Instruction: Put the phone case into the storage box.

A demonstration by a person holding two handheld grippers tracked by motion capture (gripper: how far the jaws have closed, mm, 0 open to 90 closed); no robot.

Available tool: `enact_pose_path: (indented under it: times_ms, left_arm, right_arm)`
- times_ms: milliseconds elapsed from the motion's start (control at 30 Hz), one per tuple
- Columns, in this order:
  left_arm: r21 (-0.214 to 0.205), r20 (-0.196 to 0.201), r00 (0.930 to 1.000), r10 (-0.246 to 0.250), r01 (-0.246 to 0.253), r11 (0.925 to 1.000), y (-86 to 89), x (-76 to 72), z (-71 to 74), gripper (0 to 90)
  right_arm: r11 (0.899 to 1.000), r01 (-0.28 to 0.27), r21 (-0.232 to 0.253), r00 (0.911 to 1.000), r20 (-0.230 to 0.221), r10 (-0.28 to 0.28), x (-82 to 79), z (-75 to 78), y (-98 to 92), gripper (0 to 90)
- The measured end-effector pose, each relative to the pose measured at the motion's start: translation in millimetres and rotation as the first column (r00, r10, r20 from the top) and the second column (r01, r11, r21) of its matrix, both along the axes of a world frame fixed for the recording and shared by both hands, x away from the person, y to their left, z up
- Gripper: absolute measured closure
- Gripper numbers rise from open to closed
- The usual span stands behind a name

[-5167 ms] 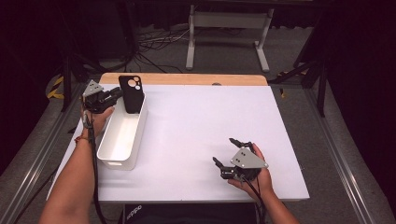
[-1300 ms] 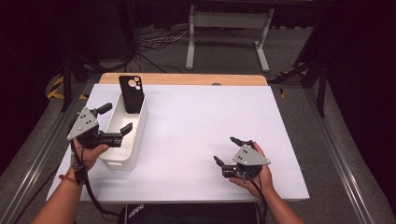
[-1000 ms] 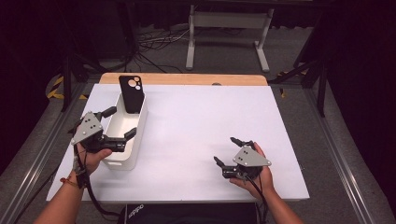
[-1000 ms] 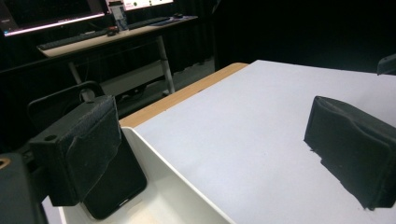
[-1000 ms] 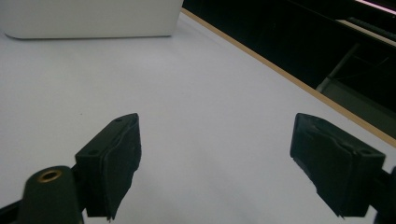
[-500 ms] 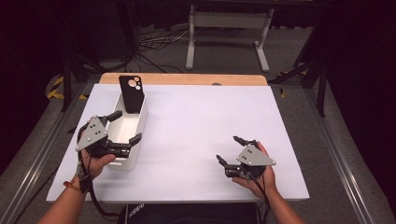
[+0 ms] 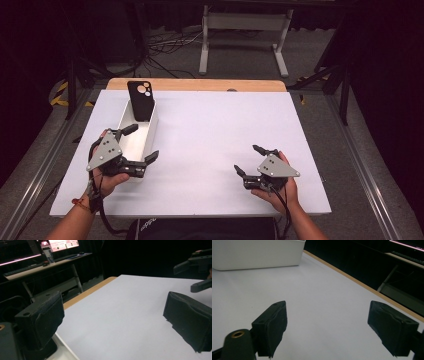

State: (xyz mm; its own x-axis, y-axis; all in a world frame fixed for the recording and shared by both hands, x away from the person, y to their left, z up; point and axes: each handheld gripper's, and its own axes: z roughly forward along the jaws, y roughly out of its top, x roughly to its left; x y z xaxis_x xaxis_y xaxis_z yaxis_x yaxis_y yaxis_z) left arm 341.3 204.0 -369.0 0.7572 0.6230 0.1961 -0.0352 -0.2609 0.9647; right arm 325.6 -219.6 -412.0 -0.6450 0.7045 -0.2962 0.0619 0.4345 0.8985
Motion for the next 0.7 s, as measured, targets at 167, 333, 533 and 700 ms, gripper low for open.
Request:
enact_pose_path:
  times_ms: [167,333,533,700]
  left_arm:
    - [-0.011,0.011,0.9997,-0.022,0.022,0.9997,-8.2,-5.2,-0.6,4.6]
    - [0.012,0.011,0.9988,-0.048,0.048,0.9988,-18.0,-9.3,-7.4,4.7]
    - [0.017,0.014,0.9978,-0.064,0.064,0.9978,-28.0,-13.5,-13.0,4.3]
    - [0.033,0.007,0.9966,-0.082,0.082,0.9961,-33.3,-19.0,-19.9,3.8]
  right_arm:
    - [1.000,0.004,-0.014,0.9999,0.010,-0.004,-1.9,0.3,1.7,16.9]
    - [1.000,-0.001,-0.012,1.0000,0.005,0.001,-2.6,-0.3,2.9,16.9]
    - [1.000,-0.008,-0.007,1.0000,0.003,0.008,-4.3,0.1,3.1,16.8]
    - [1.000,-0.014,-0.003,0.9999,-0.002,0.014,-3.9,-0.5,3.1,16.8]
